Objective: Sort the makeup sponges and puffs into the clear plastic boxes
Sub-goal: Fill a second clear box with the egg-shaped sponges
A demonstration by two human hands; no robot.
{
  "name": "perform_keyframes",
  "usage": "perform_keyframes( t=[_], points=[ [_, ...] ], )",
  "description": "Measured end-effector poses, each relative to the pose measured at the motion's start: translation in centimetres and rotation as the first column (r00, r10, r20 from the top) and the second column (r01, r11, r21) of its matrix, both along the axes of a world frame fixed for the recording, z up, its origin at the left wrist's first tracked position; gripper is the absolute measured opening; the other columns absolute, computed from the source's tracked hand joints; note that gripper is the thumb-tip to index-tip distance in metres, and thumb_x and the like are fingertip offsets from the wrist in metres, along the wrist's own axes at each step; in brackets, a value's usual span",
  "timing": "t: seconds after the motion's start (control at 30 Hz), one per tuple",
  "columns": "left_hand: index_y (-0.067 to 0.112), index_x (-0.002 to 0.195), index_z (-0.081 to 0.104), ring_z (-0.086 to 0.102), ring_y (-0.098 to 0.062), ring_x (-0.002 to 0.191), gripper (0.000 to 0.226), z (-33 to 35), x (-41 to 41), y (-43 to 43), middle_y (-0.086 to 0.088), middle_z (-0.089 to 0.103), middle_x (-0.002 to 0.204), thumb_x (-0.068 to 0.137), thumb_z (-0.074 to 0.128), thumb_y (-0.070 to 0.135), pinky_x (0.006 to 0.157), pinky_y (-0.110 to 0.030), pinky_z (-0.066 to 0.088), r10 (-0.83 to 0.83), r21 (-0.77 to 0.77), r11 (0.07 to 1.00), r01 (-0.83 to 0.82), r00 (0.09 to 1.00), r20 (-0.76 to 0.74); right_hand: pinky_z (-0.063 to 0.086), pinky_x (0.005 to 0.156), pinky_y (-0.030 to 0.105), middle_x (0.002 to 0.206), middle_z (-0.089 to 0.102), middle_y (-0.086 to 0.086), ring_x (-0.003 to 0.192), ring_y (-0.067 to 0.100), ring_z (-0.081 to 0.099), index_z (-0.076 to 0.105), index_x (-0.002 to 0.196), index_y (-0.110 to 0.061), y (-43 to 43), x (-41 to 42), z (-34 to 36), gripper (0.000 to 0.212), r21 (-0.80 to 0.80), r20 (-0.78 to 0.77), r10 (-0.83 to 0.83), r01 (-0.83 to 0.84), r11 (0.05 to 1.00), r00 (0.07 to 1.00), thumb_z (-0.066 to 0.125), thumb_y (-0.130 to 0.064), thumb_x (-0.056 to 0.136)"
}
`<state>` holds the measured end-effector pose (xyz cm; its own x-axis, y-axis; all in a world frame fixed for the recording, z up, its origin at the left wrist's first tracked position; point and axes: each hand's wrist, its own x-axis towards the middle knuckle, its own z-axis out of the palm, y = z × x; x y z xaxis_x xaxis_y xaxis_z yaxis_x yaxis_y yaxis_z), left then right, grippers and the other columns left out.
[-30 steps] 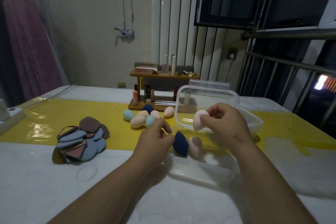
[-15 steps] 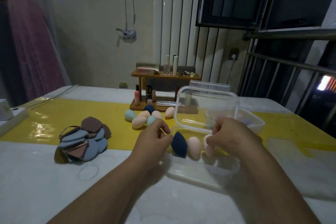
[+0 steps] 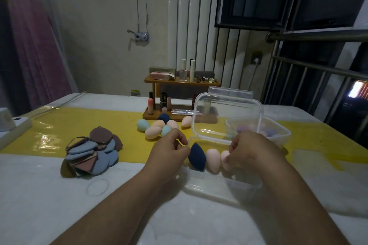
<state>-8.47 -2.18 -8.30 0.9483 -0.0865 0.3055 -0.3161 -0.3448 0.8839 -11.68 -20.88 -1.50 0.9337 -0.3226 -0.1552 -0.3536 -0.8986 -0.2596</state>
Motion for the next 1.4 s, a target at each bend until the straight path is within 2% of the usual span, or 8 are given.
perform_keyframes(
  t=[0.17,0.27,0.43,0.57,1.07,1.13,1.23,1.4],
  points=[
    [0.023,0.076,0.055,0.039,-0.005,0.05,0.02,0.3,-0.2,0.3,0.008,0.045,0.054,0.084,0.062,0.006,0.046,-0.015,0.031,0.037,0.024,0.999,-0.037,0.999,0.012,0.054,0.092,0.036,0.104,0.066,0.001,0.096,0.023,0.062,0.069,0.107,-0.024,0.4,0.1,0.1,0.036,0.014,0.019,0.025,-0.025,1.0,1.0,0.078,-0.039,0.076],
    [0.021,0.077,0.056,0.041,-0.011,0.056,0.018,0.5,-0.1,0.8,0.004,0.047,0.058,0.084,0.061,0.005,0.053,-0.024,0.032,0.056,0.038,0.998,-0.056,0.998,0.018,0.055,0.088,0.037,0.095,0.066,-0.001,0.09,0.021,0.062,0.068,0.094,-0.029,1.1,-0.2,-0.1,0.022,-0.012,0.091,0.065,-0.065,0.998,0.994,0.077,-0.038,0.077],
    [0.021,0.078,0.056,0.042,-0.011,0.059,0.019,0.6,-0.2,0.9,0.002,0.048,0.061,0.085,0.06,0.004,0.055,-0.026,0.033,0.041,0.035,0.999,-0.041,0.999,-0.006,0.057,0.086,0.037,0.09,0.068,-0.002,0.087,0.02,0.063,0.073,0.092,-0.029,1.4,-0.3,0.0,0.02,0.022,0.118,0.036,-0.039,0.999,0.992,0.078,-0.037,0.075],
    [0.021,0.077,0.056,0.042,-0.011,0.059,0.02,0.6,-0.2,0.9,0.003,0.047,0.061,0.085,0.06,0.004,0.055,-0.025,0.033,0.034,0.014,0.999,-0.034,0.999,-0.018,0.055,0.089,0.038,0.102,0.067,0.002,0.094,0.023,0.061,0.075,0.101,-0.027,1.1,0.0,0.1,0.021,0.052,0.108,0.008,-0.013,0.999,0.994,0.075,-0.029,0.08],
    [0.022,0.078,0.057,0.04,-0.006,0.054,0.019,0.0,0.3,1.1,0.009,0.045,0.056,0.085,0.062,0.005,0.05,-0.018,0.032,0.009,0.002,1.0,-0.009,1.0,-0.015,0.055,0.079,0.035,0.091,0.067,-0.003,0.086,0.018,0.06,0.069,0.087,-0.029,0.3,-0.6,0.1,0.012,0.09,0.266,0.049,-0.076,0.993,0.963,0.064,-0.019,0.083],
    [0.021,0.082,0.057,0.038,-0.004,0.051,0.017,-0.1,0.4,1.1,0.009,0.044,0.056,0.086,0.061,0.005,0.047,-0.014,0.031,0.006,0.0,1.0,-0.006,1.0,-0.014,0.055,0.083,0.037,0.096,0.068,-0.005,0.09,0.018,0.061,0.069,0.09,-0.03,0.5,-0.4,-0.3,0.012,0.107,0.342,0.071,-0.113,0.988,0.937,0.062,-0.021,0.085],
    [0.022,0.088,0.05,0.037,-0.004,0.049,0.021,-0.2,0.4,1.2,0.007,0.042,0.057,0.086,0.06,0.004,0.046,-0.014,0.03,0.003,-0.004,1.0,-0.003,1.0,-0.009,0.05,0.091,0.037,0.113,0.064,-0.008,0.102,0.016,0.058,0.068,0.11,-0.032,1.5,-0.2,-1.0,0.021,0.138,0.468,0.128,-0.216,0.967,0.874,0.061,-0.028,0.09],
    [0.023,0.086,0.049,0.042,-0.011,0.06,0.018,-0.2,0.6,1.3,0.005,0.046,0.066,0.086,0.065,0.015,0.057,-0.028,0.035,0.01,-0.003,1.0,-0.01,1.0,0.002,0.044,0.102,0.036,0.128,0.057,-0.009,0.116,0.014,0.05,0.063,0.126,-0.032,2.4,0.6,-2.3,0.033,0.041,0.469,0.255,-0.309,0.95,0.846,0.057,-0.026,0.094]
  ],
)
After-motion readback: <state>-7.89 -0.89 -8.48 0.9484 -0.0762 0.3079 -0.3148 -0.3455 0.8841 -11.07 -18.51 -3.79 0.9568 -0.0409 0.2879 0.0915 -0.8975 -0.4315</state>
